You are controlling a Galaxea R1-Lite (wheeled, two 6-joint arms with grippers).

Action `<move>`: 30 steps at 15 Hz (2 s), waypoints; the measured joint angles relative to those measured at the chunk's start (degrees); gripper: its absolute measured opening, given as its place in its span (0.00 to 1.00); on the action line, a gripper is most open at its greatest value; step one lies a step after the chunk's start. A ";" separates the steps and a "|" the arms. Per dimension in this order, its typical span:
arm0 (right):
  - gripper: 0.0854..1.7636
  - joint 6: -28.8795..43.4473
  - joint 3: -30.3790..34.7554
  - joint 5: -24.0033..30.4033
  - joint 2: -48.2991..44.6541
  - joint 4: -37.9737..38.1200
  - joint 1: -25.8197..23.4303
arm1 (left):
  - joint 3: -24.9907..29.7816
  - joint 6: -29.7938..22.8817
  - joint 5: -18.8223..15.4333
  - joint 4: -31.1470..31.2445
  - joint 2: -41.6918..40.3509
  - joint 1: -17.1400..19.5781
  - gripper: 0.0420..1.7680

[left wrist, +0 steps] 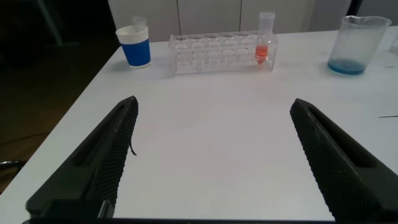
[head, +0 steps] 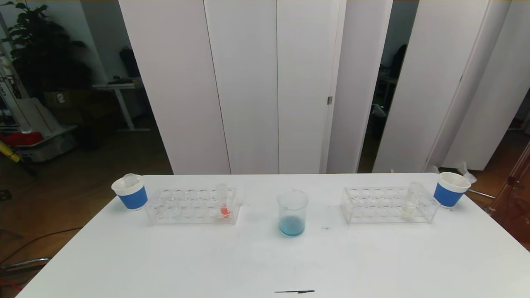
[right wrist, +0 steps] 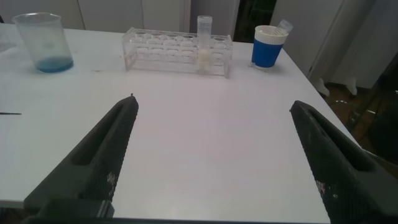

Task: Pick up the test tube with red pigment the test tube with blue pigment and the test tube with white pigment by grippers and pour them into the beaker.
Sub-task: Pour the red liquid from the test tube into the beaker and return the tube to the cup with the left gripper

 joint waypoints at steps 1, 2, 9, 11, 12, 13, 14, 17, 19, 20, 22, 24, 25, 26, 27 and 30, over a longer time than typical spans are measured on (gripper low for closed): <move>0.99 -0.02 0.00 0.00 0.00 -0.02 0.00 | 0.23 -0.27 0.07 0.02 -0.05 0.00 0.99; 0.99 0.00 0.00 0.02 0.00 -0.02 0.00 | 0.28 -1.04 0.16 0.02 -0.07 0.00 0.99; 0.99 -0.02 0.00 0.00 0.00 0.00 0.00 | 0.41 -2.28 0.20 0.17 -0.10 0.00 0.99; 0.99 0.00 0.00 0.00 0.00 0.00 0.00 | 0.41 -2.36 0.20 0.15 -0.07 0.00 0.99; 0.99 0.00 0.00 0.00 0.00 0.00 0.00 | 0.41 -2.32 0.20 0.17 -0.07 0.00 0.99; 0.99 -0.02 0.00 0.00 0.00 0.00 0.00 | 0.41 -2.32 0.20 0.17 -0.07 0.00 0.99; 0.99 -0.02 0.00 0.00 0.00 -0.02 0.00 | 0.41 -2.41 0.20 0.17 -0.07 0.00 0.99; 0.99 0.00 0.00 0.00 0.00 0.00 0.00 | 0.41 -2.43 0.20 0.17 -0.07 0.00 0.99; 0.99 0.00 0.00 0.00 0.00 0.00 0.00 | 0.41 -2.36 0.20 0.17 -0.07 0.00 0.99; 0.99 0.00 0.00 0.00 0.00 0.00 0.00 | 0.41 -2.30 0.22 0.20 -0.07 0.00 0.99; 0.99 0.00 0.00 -0.02 0.00 0.00 0.00 | 0.41 -2.26 0.24 0.09 -0.05 0.00 0.99; 0.99 -0.02 0.00 0.00 0.00 0.00 0.00 | 0.37 -1.89 0.39 -0.38 -0.05 0.00 0.99; 0.99 0.00 0.00 0.00 0.00 -0.02 0.00 | -0.22 -2.00 0.24 0.00 -0.05 -0.01 0.99; 0.99 0.00 0.00 -0.02 0.00 -0.02 0.00 | -1.29 -2.08 0.00 0.30 -0.05 -0.01 0.99; 0.99 -0.02 0.00 -0.02 0.00 0.00 0.00 | -2.83 -2.11 -0.15 0.77 0.00 -0.01 0.99; 0.99 0.00 0.00 -0.02 0.00 -0.02 0.00 | -9.81 -2.19 0.02 3.57 2.23 -0.06 0.99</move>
